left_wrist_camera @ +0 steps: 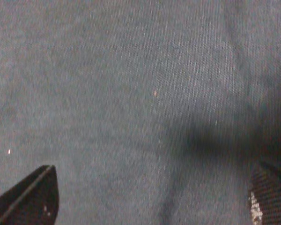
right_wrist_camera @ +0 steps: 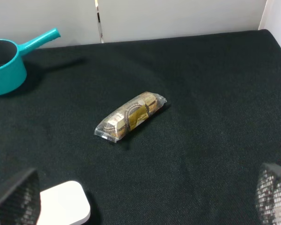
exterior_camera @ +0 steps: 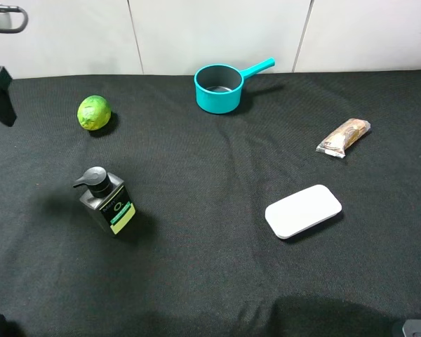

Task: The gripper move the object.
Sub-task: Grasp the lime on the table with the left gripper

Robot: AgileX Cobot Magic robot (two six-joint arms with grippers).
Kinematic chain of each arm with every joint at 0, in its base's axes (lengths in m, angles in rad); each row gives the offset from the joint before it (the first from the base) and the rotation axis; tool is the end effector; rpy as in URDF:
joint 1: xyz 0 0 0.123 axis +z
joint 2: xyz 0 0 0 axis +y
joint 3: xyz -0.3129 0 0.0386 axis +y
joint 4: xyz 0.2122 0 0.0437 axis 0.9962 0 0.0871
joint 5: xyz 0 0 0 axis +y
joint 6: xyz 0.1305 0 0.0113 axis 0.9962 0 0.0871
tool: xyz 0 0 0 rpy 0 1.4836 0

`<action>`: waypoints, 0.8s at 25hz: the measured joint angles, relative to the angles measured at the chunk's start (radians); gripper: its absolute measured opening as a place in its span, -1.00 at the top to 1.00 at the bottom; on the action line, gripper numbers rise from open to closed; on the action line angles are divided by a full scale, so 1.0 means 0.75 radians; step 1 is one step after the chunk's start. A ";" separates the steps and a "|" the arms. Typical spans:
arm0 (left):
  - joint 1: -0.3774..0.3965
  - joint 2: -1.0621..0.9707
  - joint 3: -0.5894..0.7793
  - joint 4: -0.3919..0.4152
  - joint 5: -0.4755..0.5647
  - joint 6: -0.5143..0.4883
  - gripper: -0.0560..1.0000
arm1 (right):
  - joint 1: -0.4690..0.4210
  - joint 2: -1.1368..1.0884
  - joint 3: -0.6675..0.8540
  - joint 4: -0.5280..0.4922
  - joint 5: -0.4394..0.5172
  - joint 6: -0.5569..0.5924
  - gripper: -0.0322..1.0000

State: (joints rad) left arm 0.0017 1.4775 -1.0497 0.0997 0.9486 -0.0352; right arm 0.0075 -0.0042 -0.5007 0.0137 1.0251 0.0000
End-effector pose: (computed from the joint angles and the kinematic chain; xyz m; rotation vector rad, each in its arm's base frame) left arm 0.2569 0.0110 0.2645 0.0139 2.8563 0.1207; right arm -0.0296 0.0013 0.2461 -0.0079 2.0038 0.0211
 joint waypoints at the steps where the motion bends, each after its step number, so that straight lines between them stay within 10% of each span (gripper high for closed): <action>1: 0.000 0.028 -0.021 0.000 -0.013 0.000 -0.62 | 0.000 0.000 0.000 0.000 0.000 0.000 -0.41; 20: 0.000 0.463 -0.344 0.000 -0.117 0.007 -0.62 | 0.000 0.000 0.000 0.000 0.000 0.000 -0.41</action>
State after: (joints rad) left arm 0.0017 1.8247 -1.3075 0.0997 0.8607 -0.0302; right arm 0.0075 -0.0042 -0.5007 0.0137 1.0251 0.0000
